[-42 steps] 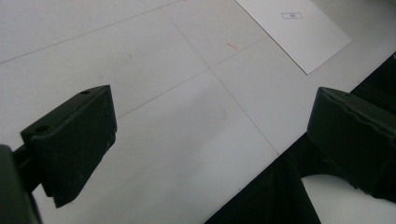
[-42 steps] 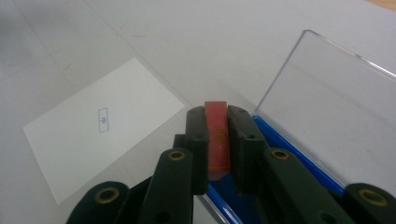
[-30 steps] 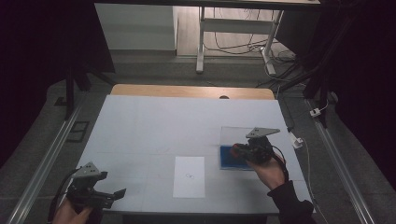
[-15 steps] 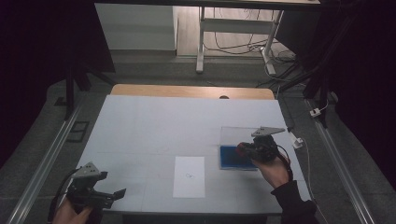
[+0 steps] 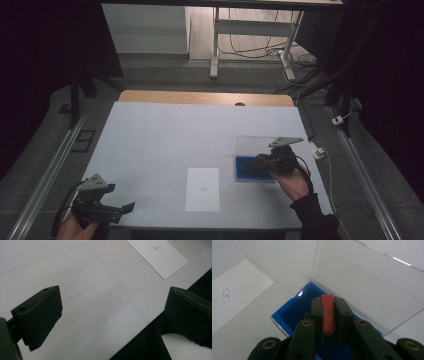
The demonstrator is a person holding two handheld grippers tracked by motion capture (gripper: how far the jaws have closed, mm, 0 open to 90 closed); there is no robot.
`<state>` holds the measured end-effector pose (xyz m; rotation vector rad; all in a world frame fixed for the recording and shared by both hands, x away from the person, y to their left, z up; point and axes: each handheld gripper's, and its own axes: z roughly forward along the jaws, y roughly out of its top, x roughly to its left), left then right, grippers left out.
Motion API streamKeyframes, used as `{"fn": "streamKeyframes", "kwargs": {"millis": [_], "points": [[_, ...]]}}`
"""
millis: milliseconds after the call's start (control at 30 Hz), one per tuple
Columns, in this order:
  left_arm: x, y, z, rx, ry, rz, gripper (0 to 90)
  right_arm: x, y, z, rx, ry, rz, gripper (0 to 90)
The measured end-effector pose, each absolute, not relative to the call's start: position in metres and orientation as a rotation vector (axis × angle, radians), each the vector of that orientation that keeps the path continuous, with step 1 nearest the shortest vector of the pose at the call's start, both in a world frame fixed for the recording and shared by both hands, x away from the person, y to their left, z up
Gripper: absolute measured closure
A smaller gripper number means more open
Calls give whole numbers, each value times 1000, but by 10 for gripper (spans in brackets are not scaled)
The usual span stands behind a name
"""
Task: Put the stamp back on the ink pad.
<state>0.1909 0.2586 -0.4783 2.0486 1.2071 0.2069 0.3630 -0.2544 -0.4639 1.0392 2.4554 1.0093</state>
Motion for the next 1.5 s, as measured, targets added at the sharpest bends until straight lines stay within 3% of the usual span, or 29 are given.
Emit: {"fn": "streamKeyframes", "kwargs": {"millis": [933, 1200, 1500], "points": [[191, 259, -478, 2048, 1206, 204, 20, 368, -247, -481, 1010, 2510, 912, 751], [191, 259, -478, 2047, 1207, 204, 20, 365, -250, -473, 1022, 2462, 971, 644], [191, 259, -478, 2044, 1207, 205, 20, 361, -253, -465, 1080, 2428, 1029, 390]]}}
